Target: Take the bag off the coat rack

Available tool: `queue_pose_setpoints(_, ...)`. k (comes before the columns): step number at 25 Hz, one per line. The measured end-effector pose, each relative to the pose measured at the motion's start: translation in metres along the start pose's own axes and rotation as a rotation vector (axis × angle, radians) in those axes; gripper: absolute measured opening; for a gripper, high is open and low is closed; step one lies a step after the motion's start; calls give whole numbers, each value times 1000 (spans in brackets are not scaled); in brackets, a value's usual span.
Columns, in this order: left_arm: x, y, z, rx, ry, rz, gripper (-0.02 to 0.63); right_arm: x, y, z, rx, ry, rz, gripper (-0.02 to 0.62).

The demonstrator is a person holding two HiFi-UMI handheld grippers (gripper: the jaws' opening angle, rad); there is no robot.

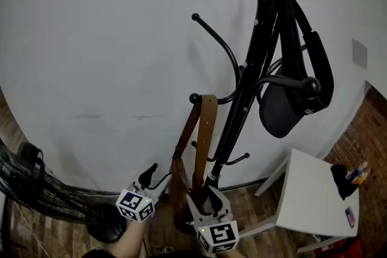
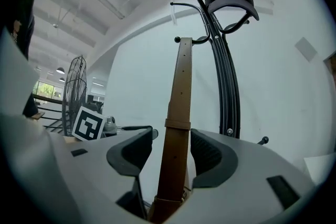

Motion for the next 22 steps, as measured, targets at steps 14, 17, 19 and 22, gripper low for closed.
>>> queue_pose_setpoints(14, -13, 15, -99, -77, -181, -54, 291, 15, -3, -17, -67, -123, 26, 210)
queue_pose_setpoints(17, -13, 16, -119, -97, -219, -62, 291, 16, -6, -21, -83, -119, 21, 210)
queue_pose_setpoints(19, -16, 14, -129, -115, -232, -65, 293, 16, -8, -24, -97, -104, 8, 210)
queue_pose_setpoints(22, -22, 11, -136, -137, -240, -55, 290, 11, -7, -28, -114, -58, -16, 208)
Point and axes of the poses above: the fingertips, and each gripper's own axes: z backward along the fingers, x to its right, y out of its top, the point moved 4 cm from there along z, backward along the fingers, and after that the axes turned 15 degrees about z, right-handed, at the moved point
